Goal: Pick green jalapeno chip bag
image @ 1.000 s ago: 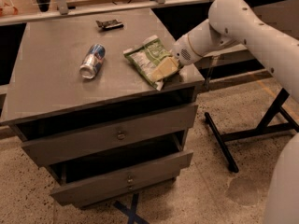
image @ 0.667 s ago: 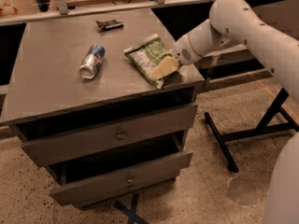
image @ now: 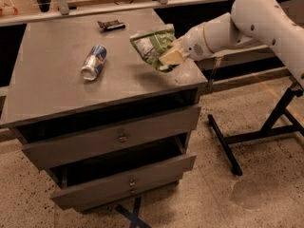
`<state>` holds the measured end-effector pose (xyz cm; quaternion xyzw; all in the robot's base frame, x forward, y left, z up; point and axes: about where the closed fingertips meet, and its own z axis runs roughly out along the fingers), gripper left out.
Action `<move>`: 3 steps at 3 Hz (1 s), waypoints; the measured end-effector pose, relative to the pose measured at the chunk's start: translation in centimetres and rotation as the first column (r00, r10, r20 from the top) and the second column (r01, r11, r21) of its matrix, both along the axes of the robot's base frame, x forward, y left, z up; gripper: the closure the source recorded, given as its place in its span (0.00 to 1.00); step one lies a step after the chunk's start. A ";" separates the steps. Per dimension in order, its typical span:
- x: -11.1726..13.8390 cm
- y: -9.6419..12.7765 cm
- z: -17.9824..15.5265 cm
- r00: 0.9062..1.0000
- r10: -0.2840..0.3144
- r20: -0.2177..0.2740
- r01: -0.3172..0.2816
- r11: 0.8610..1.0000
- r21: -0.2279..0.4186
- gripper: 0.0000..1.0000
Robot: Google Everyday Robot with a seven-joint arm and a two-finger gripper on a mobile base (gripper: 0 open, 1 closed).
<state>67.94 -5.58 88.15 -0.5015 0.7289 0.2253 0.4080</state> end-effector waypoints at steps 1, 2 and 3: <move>-0.7 0.2 3.4 0.994 0.073 0.080 -0.077 0.996 0.049 1.00; -1.3 1.2 6.2 0.971 0.182 0.151 -0.199 0.975 0.103 1.00; -1.8 2.3 8.7 0.937 0.276 0.216 -0.310 0.940 0.145 1.00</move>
Offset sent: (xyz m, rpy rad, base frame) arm -0.0240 0.0130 0.1063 0.2018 -0.2381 0.3522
